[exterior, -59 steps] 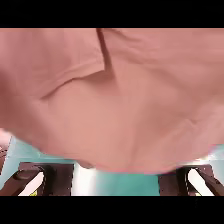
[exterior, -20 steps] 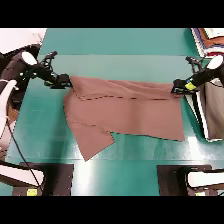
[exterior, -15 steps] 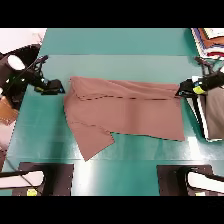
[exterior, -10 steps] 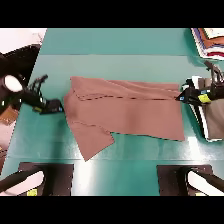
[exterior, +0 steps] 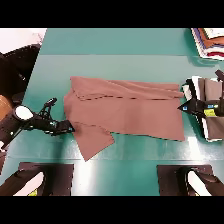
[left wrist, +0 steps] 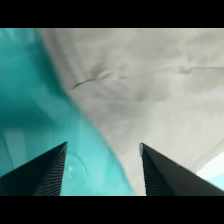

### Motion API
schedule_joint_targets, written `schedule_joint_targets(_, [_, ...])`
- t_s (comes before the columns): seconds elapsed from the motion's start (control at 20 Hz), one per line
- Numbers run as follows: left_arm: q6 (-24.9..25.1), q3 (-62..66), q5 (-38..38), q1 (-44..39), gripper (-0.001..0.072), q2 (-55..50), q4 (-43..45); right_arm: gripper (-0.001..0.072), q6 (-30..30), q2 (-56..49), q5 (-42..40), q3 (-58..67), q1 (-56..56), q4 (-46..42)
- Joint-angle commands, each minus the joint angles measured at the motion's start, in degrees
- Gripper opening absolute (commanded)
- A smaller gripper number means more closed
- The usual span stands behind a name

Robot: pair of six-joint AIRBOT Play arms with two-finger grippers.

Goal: Fold the shirts.

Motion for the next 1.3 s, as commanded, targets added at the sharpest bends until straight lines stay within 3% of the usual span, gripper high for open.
schedule_joint_targets(0.0, [-3.21, -1.62, 5.03, -4.79, 0.0539, 0.15, -1.09, 0.0469, 0.02, 2.58, -0.04, -0.63, -0.07, 0.24])
schedule_joint_targets(0.35, [-3.04, -2.25, 5.79, -5.73, 0.0536, 0.07, -3.52, 0.0469, 0.04, 2.84, 0.09, -0.63, -0.07, 0.35])
schedule_joint_targets(0.45, [-2.99, -2.25, 5.99, -5.7, 0.0155, 0.07, -3.5, 0.0469, 0.04, 2.84, 0.22, -0.63, -0.11, 0.13])
schedule_joint_targets(0.5, [-2.93, -2.25, 6.23, -5.73, 0.003, 0.07, -3.52, 0.0469, 0.04, 2.84, 0.76, -0.66, -0.13, 0.11])
schedule_joint_targets(0.65, [-2.8, -1.46, 5.66, -5.7, 0.0025, 0.44, -2.27, 0.0469, 0.07, 2.71, 5.22, -1.14, -2.12, -3.82])
schedule_joint_targets(0.85, [-2.71, 1.03, 2.62, -5.7, 0.0025, 3.54, 1.49, 0.0471, 0.04, 2.99, 10.08, -11.3, -15.76, -8.81])
schedule_joint_targets(0.9, [-2.58, 1.09, 2.6, -5.7, 0.0025, 4.31, 1.6, 0.048, 0.04, 2.97, 9.53, -14.91, -19.3, -9.25])
schedule_joint_targets(0.95, [-2.58, 1.09, 2.45, -5.7, 0.0026, 4.55, 1.6, 0.0561, 0.04, 2.97, 7.91, -18.75, -22.47, -9.03])
schedule_joint_targets(1.0, [-2.58, 1.09, 2.05, -5.7, 0.0025, 4.55, 1.6, 0.0575, 0.04, 2.97, 5.77, -22.08, -24.85, -8.59])
schedule_joint_targets(1.25, [-2.56, 1.09, 1.88, -5.7, 0.0026, 4.55, 1.55, 0.0548, 1.22, -0.5, 0.22, -23.67, -26.14, -4.17])
